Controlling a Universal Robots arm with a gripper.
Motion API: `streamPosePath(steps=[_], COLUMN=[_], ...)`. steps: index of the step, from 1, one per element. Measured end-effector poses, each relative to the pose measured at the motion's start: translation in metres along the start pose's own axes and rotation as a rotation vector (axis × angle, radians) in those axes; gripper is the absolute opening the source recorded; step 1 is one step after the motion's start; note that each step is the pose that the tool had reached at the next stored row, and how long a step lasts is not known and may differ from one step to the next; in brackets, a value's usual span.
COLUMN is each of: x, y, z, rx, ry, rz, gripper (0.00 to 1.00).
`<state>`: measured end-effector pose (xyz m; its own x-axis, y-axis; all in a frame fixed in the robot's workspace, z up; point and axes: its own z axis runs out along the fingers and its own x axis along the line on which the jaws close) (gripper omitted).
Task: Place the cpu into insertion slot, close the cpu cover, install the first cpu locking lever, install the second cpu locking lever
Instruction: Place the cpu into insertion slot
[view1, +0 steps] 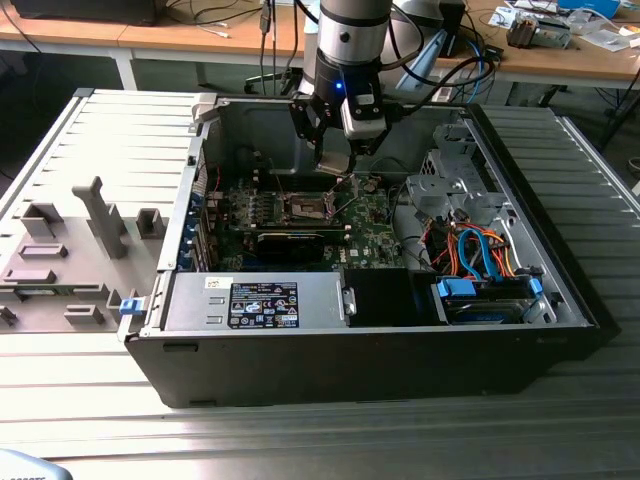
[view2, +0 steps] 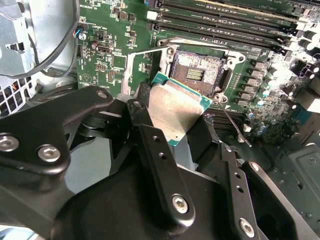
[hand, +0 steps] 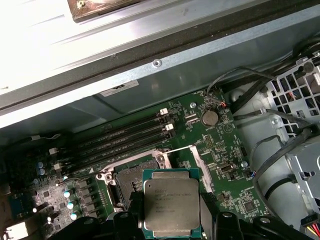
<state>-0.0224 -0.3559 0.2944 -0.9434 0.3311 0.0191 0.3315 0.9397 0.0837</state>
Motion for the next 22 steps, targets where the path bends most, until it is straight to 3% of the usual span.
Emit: streamPosePath(steps=[22], x=[-0.0002], y=[-0.0006], z=[-0.0001], rx=[-0.0007], ry=[-0.0029], rz=[0.035], gripper=[0.54])
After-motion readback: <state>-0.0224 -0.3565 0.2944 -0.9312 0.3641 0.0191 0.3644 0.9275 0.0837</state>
